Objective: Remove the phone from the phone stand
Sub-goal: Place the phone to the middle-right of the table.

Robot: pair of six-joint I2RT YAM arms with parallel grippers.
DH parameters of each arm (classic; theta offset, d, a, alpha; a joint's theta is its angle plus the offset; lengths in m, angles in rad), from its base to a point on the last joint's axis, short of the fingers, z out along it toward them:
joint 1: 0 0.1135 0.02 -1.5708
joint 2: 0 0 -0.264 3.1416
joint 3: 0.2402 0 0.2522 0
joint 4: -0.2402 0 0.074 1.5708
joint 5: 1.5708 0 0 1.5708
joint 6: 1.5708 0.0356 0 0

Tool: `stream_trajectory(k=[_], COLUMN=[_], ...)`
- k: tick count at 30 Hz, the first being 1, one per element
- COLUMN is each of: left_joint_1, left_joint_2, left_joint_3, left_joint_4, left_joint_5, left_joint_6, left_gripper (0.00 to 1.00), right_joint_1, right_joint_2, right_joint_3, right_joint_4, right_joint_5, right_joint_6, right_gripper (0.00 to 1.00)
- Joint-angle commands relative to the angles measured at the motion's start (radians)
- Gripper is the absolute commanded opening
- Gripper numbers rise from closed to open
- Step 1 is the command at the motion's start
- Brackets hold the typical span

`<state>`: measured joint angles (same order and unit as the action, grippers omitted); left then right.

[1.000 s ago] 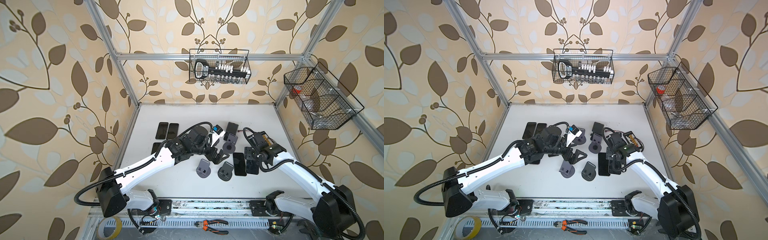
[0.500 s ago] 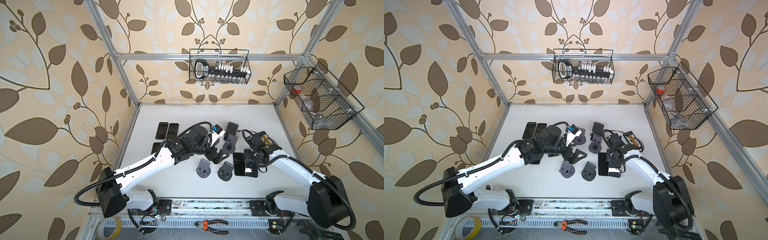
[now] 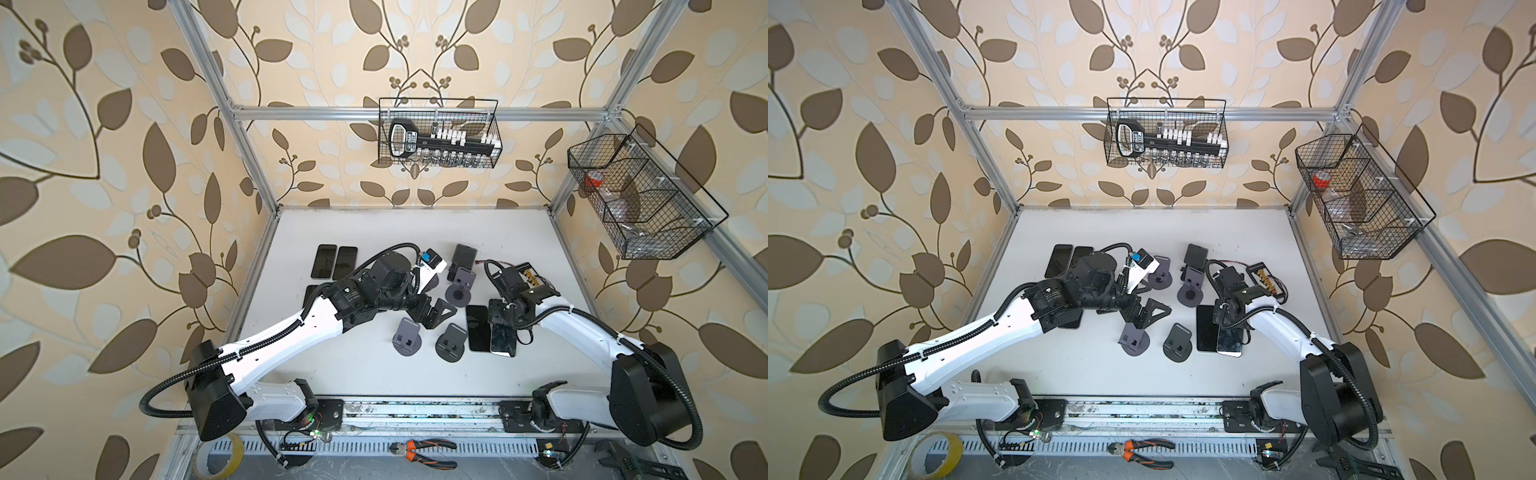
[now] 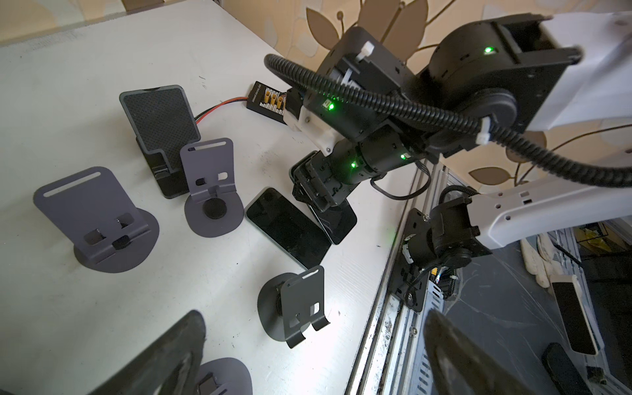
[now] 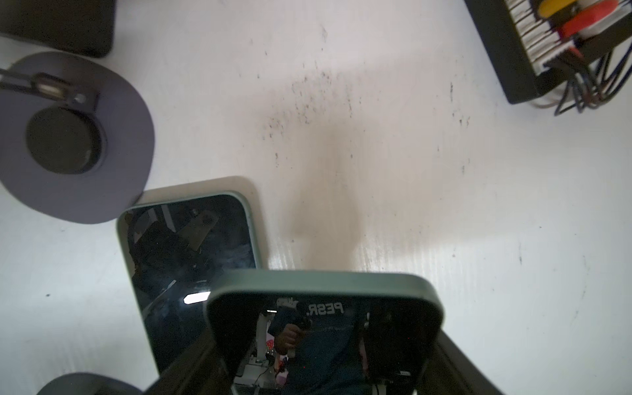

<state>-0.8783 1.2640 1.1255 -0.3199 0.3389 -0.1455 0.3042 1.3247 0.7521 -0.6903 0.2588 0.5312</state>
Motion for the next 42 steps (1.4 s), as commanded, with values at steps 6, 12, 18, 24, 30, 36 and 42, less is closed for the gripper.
stream_trajectory(k=[6,12,18,24,30,36,42], left_joint_1=[-0.008,-0.008,-0.008,-0.008,-0.008,-0.008,-0.008], left_joint_2=[-0.054,-0.049,-0.045,-0.049,-0.048,-0.045,-0.043], left_joint_3=[-0.014,-0.007,0.000,0.001,0.007,0.014,0.017], left_joint_4=[0.014,0.016,0.009,0.001,0.000,-0.002,-0.003], left_joint_5=[-0.006,-0.007,-0.011,-0.019,-0.022,-0.025,-0.025], left_joint_6=[0.014,0.018,0.024,0.021,0.018,0.017,0.017], left_gripper=[0.99,0.99,0.99,0.99,0.99,0.99,0.99], right_joint_1=[-0.017,-0.025,-0.026,-0.033,-0.044,-0.055,-0.062], right_joint_2=[0.110,0.146,0.187,0.212,0.226,0.229,0.223], right_joint_3=[0.071,0.089,0.095,0.092,0.086,0.082,0.077], right_joint_4=[-0.059,-0.037,-0.006,0.020,0.038,0.046,0.046], right_joint_5=[0.065,0.061,0.035,0.017,0.003,-0.003,-0.007], right_joint_6=[0.000,-0.006,-0.021,-0.023,-0.024,-0.025,-0.024], right_gripper=[0.59,0.60,0.61,0.63,0.66,0.72,0.76])
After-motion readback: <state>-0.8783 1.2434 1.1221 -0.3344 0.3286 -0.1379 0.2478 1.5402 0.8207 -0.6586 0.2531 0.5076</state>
